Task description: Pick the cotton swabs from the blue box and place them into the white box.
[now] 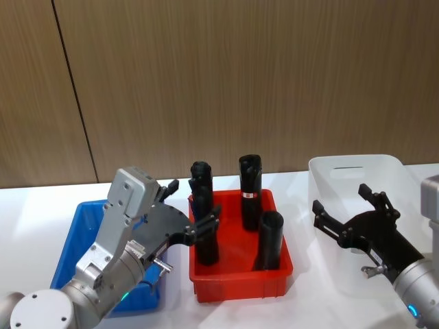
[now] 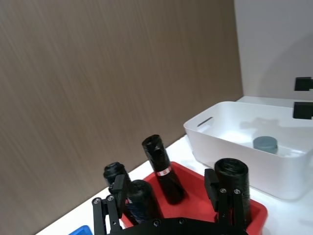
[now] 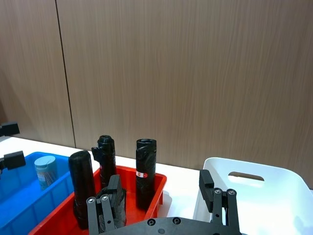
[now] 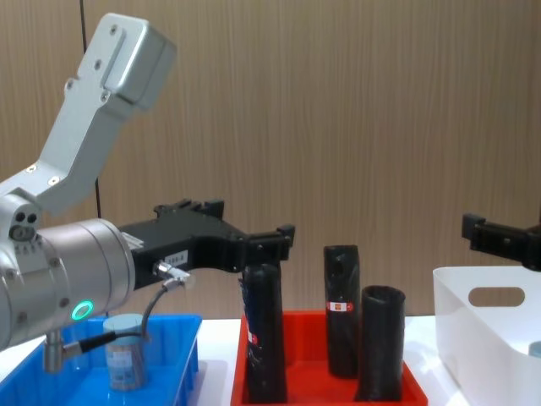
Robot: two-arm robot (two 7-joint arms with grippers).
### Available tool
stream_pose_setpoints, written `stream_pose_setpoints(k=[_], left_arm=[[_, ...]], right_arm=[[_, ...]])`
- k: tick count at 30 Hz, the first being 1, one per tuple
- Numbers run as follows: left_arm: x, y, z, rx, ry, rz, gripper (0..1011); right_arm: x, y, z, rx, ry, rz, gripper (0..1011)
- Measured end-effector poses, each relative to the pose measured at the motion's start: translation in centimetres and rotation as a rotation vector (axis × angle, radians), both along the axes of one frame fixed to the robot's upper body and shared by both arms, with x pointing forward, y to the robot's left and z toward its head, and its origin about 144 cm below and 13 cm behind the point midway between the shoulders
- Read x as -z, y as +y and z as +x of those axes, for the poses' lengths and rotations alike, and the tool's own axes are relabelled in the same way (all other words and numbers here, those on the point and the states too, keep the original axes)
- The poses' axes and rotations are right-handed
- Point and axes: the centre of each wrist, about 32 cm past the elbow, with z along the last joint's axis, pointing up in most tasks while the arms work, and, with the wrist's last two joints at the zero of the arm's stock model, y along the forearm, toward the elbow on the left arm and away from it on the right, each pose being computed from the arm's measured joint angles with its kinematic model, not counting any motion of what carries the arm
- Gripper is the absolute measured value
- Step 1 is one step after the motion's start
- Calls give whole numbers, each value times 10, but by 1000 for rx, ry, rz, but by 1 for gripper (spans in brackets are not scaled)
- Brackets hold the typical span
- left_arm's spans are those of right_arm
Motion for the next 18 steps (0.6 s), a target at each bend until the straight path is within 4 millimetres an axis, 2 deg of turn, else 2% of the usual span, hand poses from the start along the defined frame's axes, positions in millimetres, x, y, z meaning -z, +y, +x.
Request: stream_pose_setpoints(k=[18], left_arm=[[-1, -17, -16, -151, -96, 9, 1004]], right_arm=[[0, 0, 0, -1, 0, 0, 1001]])
